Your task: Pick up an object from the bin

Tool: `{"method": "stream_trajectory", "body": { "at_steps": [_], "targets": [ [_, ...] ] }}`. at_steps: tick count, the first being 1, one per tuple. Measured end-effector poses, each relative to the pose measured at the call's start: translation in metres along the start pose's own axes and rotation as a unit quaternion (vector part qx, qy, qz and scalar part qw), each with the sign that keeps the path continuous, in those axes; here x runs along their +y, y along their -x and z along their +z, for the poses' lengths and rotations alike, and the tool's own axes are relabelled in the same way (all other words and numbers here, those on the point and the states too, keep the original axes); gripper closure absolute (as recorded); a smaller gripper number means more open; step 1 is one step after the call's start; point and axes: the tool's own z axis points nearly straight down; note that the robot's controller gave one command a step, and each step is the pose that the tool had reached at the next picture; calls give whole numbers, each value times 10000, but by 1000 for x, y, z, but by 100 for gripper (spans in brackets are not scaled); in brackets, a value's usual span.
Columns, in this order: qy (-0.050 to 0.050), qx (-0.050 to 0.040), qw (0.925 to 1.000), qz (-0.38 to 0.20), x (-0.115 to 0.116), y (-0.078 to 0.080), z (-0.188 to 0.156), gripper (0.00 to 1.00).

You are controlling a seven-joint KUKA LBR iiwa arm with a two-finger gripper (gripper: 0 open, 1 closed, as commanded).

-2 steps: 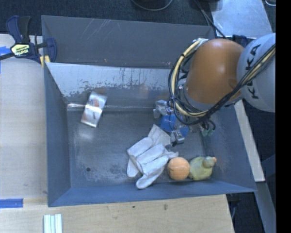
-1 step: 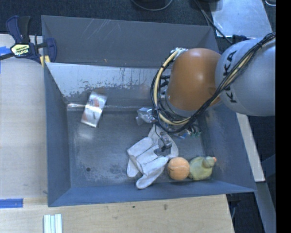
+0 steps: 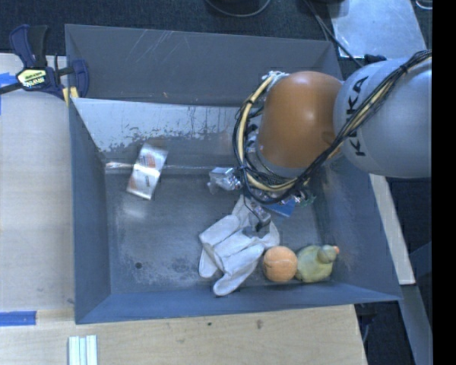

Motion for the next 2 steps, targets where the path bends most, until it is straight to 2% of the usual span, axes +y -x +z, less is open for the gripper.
{"method": "stream_trajectory", "body": {
  "at_steps": [1,2],
  "targets": [
    [12,1,9991,-427,-16,0,32,0],
    [-9,-29,9927,-1202,-27,3,46,100]
  ]
}}
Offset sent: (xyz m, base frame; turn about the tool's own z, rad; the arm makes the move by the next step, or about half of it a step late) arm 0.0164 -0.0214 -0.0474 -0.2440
